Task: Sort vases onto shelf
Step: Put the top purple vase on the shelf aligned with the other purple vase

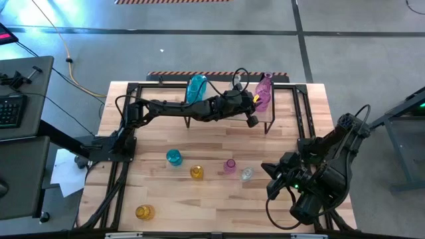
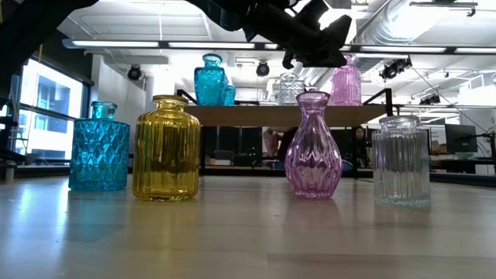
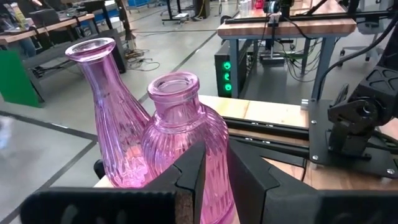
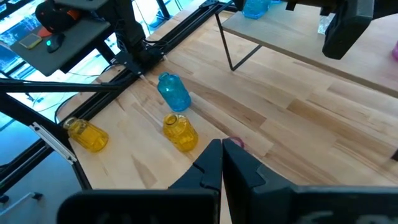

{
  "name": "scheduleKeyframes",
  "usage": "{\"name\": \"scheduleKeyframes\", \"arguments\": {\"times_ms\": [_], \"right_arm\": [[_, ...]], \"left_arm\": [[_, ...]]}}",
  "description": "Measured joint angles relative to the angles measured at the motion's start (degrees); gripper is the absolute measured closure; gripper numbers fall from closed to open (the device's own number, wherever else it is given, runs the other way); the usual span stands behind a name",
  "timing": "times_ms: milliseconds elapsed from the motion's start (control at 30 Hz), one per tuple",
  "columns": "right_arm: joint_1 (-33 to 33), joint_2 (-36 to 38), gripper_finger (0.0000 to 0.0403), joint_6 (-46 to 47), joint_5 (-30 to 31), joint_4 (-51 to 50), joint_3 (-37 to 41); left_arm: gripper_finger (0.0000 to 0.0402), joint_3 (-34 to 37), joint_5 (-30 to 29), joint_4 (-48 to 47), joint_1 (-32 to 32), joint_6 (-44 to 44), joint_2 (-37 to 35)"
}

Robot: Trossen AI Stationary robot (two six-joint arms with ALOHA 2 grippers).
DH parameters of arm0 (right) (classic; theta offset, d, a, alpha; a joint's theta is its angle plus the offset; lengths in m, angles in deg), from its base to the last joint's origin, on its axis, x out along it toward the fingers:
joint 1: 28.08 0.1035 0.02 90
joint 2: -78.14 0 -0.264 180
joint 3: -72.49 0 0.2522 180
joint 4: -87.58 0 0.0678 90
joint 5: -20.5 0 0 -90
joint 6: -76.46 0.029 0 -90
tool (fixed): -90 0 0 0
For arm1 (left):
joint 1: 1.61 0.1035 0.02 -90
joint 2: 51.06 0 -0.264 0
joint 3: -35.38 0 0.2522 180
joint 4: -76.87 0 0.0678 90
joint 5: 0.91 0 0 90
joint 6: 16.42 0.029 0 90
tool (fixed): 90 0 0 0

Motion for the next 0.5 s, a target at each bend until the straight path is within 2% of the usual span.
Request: {"name": "scheduleKeyframes", "arguments": {"times_ms": [200,500], "right_arm": [[0.0,0.0,0.0403,-0.2,0.0,0.2,0.0],[0.0,0.0,0.0403,-1.2,0.0,1.0,0.0]], "left_arm": [[0.0344,0.0,3.9,-0.5,-0.6,-1.9,0.0],[0.0344,-0.1,3.2,-0.9,-0.7,-1.5,0.7]]}}
